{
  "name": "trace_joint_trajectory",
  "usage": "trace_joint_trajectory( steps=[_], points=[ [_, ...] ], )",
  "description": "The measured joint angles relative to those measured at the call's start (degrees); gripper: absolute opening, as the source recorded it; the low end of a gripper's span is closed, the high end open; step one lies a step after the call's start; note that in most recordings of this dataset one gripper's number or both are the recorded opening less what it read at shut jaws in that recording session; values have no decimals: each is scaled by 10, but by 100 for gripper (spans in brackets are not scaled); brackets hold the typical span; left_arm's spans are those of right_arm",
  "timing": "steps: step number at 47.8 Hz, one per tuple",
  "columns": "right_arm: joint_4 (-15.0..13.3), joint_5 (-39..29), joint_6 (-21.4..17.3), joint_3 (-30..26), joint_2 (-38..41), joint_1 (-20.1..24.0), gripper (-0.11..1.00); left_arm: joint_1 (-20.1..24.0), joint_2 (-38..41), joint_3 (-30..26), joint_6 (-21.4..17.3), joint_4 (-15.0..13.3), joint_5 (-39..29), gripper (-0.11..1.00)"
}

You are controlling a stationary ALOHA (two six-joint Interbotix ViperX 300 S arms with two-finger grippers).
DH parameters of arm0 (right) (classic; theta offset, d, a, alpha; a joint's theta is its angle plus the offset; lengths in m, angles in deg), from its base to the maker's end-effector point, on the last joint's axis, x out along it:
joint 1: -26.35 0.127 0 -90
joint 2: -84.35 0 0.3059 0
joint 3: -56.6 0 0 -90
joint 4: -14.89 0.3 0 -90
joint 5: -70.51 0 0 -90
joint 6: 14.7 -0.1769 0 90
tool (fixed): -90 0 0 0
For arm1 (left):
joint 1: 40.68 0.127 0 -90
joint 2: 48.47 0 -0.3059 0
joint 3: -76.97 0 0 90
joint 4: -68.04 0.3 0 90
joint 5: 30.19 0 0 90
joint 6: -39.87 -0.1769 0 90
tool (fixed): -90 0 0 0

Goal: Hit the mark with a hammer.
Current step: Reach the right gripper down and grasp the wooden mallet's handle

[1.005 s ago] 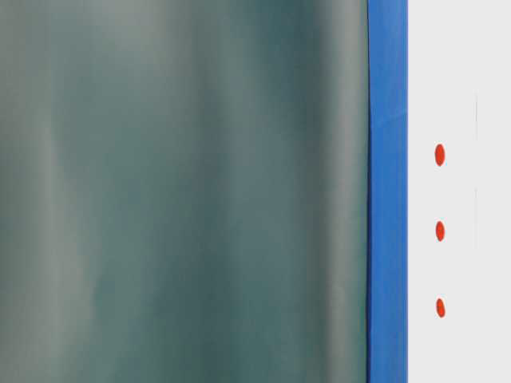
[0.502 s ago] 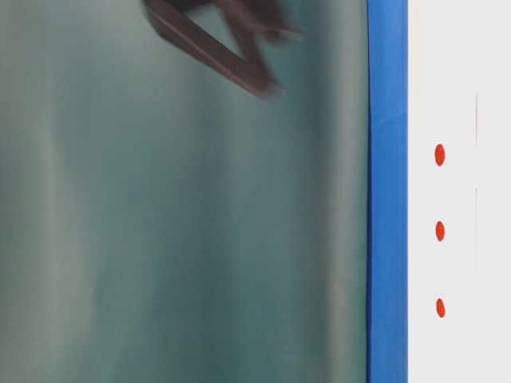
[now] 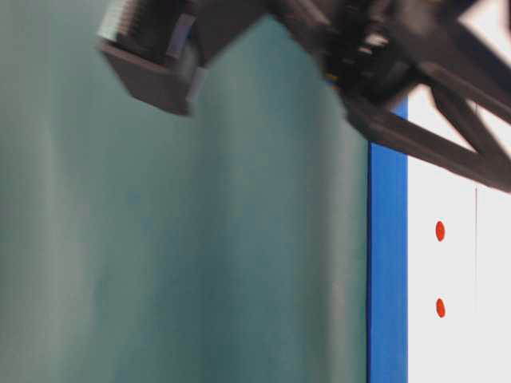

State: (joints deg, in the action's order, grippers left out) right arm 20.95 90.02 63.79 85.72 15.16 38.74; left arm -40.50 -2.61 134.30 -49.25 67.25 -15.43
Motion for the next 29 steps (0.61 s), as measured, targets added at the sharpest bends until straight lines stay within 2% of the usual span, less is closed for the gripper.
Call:
trace_joint_trajectory(
  steps=[9,21,24,29],
  points=[
    [18,17,1,-27,64,11,92,7,0,3,0,0,-1,0],
    [32,17,1,-46,95,16,89,15,0,5,0,0,-1,0],
    [32,16,1,-46,95,17,83,15,0,7,0,0,-1,0],
    [32,10,8,-46,96,18,57,15,0,8,0,0,-1,0]
  ],
)
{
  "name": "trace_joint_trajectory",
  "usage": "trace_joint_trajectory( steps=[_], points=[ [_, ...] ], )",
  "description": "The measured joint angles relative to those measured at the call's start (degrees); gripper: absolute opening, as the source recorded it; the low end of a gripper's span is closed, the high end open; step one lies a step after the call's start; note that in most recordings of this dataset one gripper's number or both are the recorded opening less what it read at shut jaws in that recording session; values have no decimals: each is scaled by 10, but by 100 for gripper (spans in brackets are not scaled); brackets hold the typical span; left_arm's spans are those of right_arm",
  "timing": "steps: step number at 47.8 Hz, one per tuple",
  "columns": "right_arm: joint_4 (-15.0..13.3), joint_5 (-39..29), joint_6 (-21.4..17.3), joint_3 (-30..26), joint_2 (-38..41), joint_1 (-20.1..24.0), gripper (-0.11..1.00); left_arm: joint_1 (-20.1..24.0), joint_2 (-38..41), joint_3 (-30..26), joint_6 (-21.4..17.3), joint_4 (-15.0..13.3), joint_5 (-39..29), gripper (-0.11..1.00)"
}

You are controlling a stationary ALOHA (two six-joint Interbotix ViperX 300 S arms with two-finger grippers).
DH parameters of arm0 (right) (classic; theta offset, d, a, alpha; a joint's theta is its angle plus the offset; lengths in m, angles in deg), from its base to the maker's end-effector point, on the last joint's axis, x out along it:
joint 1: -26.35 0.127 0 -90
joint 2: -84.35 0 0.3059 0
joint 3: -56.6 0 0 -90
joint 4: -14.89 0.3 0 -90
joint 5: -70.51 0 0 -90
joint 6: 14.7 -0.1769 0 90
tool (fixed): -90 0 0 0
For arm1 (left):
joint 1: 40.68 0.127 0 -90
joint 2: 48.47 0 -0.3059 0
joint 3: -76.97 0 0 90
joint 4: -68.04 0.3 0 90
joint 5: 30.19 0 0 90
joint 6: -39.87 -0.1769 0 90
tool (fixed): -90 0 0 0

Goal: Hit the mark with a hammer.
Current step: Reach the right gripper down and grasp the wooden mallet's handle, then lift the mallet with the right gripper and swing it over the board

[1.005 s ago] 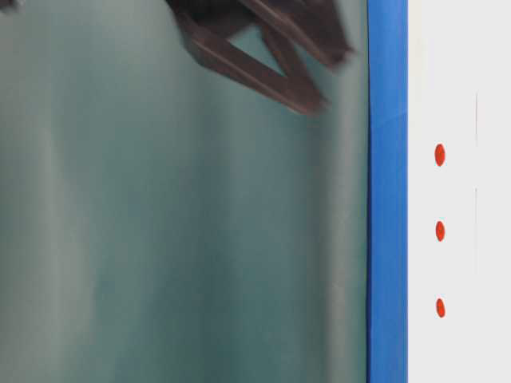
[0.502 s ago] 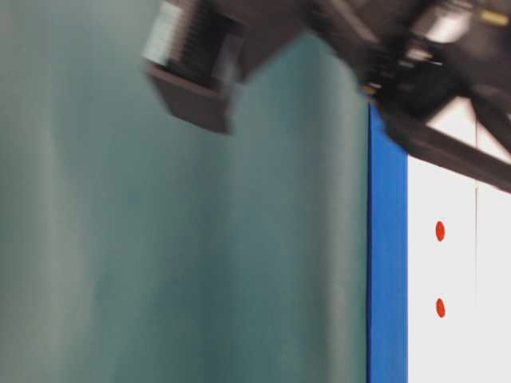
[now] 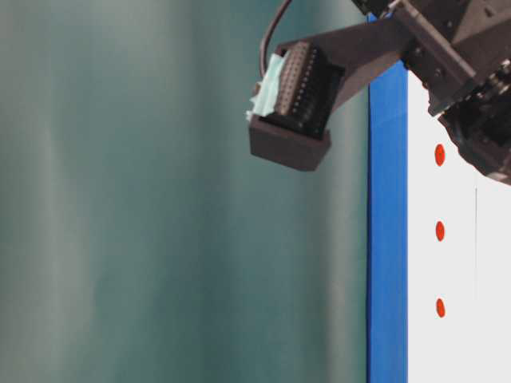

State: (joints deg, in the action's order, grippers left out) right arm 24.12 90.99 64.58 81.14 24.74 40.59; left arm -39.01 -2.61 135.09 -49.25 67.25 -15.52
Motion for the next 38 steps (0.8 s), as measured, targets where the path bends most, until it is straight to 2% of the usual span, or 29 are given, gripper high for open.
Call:
trace_joint_trajectory(
  steps=[4,9,25,38],
  points=[
    [-3,-9,0,-1,3,1,31,0,0,-1,0,0,0,0],
    [-3,-16,0,-3,3,1,10,0,0,0,0,0,0,0],
    [-2,-15,-4,-5,-10,2,10,0,-4,0,5,0,1,0],
    [-2,-47,-8,-5,-114,4,9,0,-4,-1,16,0,-2,0]
  ],
)
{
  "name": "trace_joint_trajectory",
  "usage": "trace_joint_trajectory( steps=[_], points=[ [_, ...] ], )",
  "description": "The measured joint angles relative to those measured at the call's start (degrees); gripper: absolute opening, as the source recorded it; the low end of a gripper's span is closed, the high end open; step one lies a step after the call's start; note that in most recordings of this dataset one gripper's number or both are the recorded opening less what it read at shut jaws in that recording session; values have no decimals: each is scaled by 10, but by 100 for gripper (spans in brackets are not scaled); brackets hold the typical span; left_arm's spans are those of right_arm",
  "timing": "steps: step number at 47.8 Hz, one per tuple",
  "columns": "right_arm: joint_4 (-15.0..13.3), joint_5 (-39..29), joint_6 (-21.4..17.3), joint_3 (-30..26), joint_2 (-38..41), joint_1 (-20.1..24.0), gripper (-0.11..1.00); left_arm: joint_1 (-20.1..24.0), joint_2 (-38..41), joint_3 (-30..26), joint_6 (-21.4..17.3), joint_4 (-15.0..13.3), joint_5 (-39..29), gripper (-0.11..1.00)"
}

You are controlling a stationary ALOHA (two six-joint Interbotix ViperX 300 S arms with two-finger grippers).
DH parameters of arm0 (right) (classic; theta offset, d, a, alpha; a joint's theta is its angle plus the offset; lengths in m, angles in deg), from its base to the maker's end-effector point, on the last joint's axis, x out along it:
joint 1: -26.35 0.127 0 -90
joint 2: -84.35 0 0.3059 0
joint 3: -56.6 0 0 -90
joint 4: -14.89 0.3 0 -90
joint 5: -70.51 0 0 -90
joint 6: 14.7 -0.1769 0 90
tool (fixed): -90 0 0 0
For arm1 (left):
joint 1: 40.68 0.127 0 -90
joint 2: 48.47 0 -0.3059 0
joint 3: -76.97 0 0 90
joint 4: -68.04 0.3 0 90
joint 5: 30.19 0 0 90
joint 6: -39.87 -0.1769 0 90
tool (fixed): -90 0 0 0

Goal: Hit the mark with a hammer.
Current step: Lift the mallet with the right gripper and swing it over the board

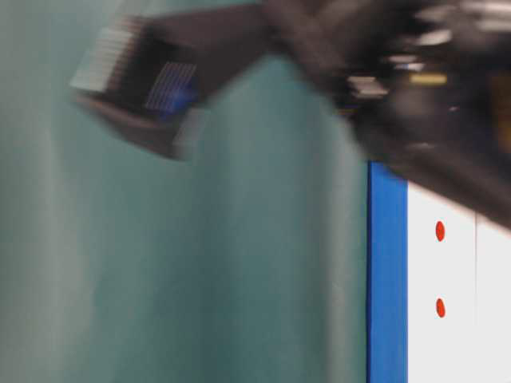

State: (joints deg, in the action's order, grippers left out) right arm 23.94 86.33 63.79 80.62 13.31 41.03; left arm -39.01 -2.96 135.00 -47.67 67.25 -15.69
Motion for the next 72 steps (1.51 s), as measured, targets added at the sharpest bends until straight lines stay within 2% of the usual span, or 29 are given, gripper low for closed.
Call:
trace_joint_trajectory(
  steps=[13,26,33,44,55,67,72],
  points=[
    [0,-74,0,-8,-91,-4,9,0,-1,1,1,0,-10,0],
    [0,-85,4,-11,-97,-31,9,0,-1,1,1,0,-15,0],
    [-7,-86,9,-11,-97,-62,9,0,-1,1,1,0,-16,0],
    [-47,-86,35,-11,-98,-134,10,0,-1,0,1,0,-16,0],
    [-52,-87,64,-11,-97,-178,9,0,-1,0,1,0,-16,0],
    [-53,-70,95,-11,-97,-184,9,0,-1,1,2,0,-16,0],
    [-58,-58,126,-14,-97,-185,9,0,-1,0,2,0,-16,0]
  ],
)
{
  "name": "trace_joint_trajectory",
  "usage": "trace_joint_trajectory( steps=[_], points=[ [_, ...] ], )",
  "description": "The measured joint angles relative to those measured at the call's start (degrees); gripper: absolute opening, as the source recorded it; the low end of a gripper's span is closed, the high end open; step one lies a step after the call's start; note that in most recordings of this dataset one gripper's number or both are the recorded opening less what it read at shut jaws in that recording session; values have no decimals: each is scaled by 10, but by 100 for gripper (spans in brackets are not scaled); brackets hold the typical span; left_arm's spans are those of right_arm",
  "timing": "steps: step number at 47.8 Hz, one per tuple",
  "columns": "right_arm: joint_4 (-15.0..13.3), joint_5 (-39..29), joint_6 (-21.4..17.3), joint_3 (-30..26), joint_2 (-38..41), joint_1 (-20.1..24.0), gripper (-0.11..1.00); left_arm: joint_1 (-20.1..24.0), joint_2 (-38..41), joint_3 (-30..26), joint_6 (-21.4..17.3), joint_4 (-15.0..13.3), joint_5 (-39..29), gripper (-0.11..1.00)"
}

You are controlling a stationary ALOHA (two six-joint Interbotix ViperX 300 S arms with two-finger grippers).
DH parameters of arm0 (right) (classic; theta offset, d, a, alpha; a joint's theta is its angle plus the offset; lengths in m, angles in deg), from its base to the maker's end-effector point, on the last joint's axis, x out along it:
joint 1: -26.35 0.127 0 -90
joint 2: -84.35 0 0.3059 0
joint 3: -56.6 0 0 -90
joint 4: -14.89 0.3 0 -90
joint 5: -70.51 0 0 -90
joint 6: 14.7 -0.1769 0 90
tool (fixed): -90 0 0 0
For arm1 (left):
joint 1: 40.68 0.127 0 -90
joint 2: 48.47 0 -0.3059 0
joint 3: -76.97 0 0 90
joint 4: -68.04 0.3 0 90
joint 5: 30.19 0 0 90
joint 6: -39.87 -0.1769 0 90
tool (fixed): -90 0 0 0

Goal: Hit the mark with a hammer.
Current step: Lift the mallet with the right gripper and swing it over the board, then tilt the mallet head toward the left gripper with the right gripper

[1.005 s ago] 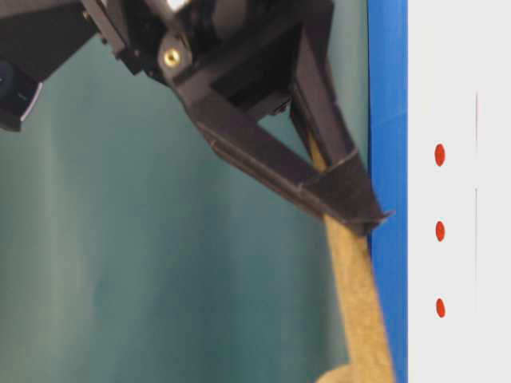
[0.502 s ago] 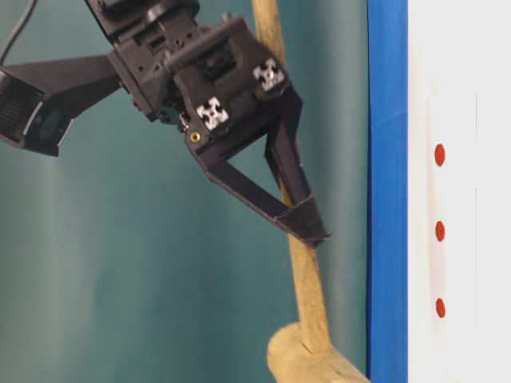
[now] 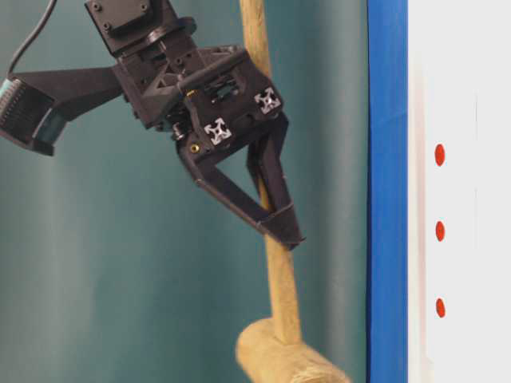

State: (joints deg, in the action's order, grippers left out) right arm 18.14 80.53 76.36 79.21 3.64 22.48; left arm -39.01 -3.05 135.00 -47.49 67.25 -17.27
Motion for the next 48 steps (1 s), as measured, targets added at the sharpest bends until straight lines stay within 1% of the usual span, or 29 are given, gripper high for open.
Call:
trace_joint_trajectory(
  steps=[5,9,17,18,25,33,37,40,43,48],
  points=[
    [-6,5,47,-6,0,-3,9,1,0,1,0,0,0,0],
    [-11,12,98,-8,0,-4,9,0,1,0,0,0,0,0],
    [-13,46,236,-7,0,-4,9,0,0,0,0,0,0,0],
    [-13,51,262,-8,-1,-4,9,0,0,1,0,0,0,0],
    [-14,78,384,-8,0,-4,9,0,0,0,0,0,0,0],
    [-13,113,500,-7,0,-4,9,0,0,1,0,0,0,0],
    [-13,128,538,-7,-1,-3,9,0,-1,1,0,0,0,0],
    [-13,135,556,-8,0,-2,9,0,0,0,0,0,1,0],
    [-11,138,565,-7,0,-2,9,0,-1,0,0,0,0,0],
    [-9,140,567,-8,0,-2,9,1,-1,1,0,0,0,0]
  ],
)
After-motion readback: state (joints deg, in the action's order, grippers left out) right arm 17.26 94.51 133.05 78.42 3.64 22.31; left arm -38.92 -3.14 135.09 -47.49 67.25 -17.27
